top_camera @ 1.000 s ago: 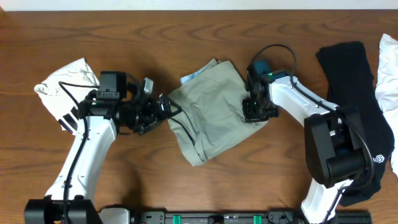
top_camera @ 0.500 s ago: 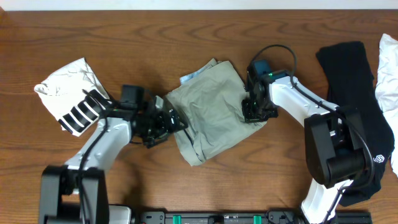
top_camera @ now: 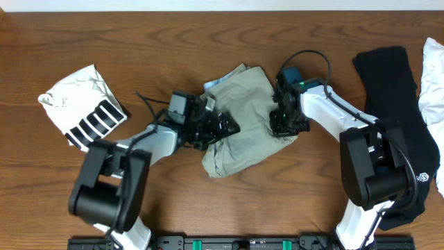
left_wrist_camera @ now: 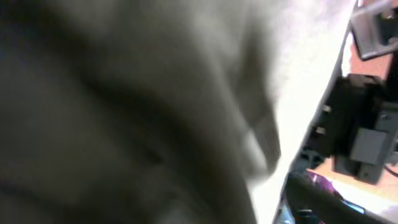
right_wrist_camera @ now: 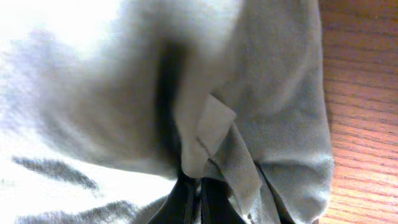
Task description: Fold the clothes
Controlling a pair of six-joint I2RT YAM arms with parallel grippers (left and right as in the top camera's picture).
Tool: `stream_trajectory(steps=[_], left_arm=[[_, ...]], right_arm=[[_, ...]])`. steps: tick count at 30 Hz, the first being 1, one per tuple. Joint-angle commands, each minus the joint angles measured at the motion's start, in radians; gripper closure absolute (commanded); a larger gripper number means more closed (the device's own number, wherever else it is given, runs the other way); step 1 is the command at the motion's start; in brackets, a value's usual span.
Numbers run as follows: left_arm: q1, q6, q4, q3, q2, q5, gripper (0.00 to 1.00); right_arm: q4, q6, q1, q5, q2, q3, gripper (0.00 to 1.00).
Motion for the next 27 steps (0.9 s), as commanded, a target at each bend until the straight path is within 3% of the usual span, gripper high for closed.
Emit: stream_trajectory(steps=[1, 2, 3, 10, 20, 23, 27], left_arm=[[-0.009, -0.038, 0.005, -0.025, 0.053, -0.039, 0.74], [-0.001, -0.035, 0.005, -0.025, 0.050, -0.037, 0.90], [0.006, -0.031, 0.003, -0.025, 0.046, -0.033, 0.94], [0.103, 0.122, -0.163, -0.016, -0.061, -0.098, 0.94], [0.262, 0.480, -0.672, 0.224, -0.279, -0.618, 0.94], [0.309, 0.561, -0.764, 0.335, -0.282, -0.736, 0.94], [0.396, 0.569, -0.778, 0.433, -0.281, -0.821, 0.94]], right_arm=[[-0.003, 0.007, -0.003, -0.031, -0.019, -0.010, 0.95], [-0.003, 0.007, -0.003, -0.031, -0.019, -0.010, 0.96], [-0.003, 0.007, -0.003, -0.031, -0.019, -0.010, 0.95], [-0.013, -0.004, -0.030, -0.026, -0.075, -0.010, 0.96], [-0.091, -0.050, -0.142, -0.027, -0.353, -0.010, 0.95], [-0.111, -0.061, -0.156, -0.027, -0.424, -0.010, 0.94], [-0.137, -0.061, -0.157, -0.027, -0.481, -0.010, 0.92]])
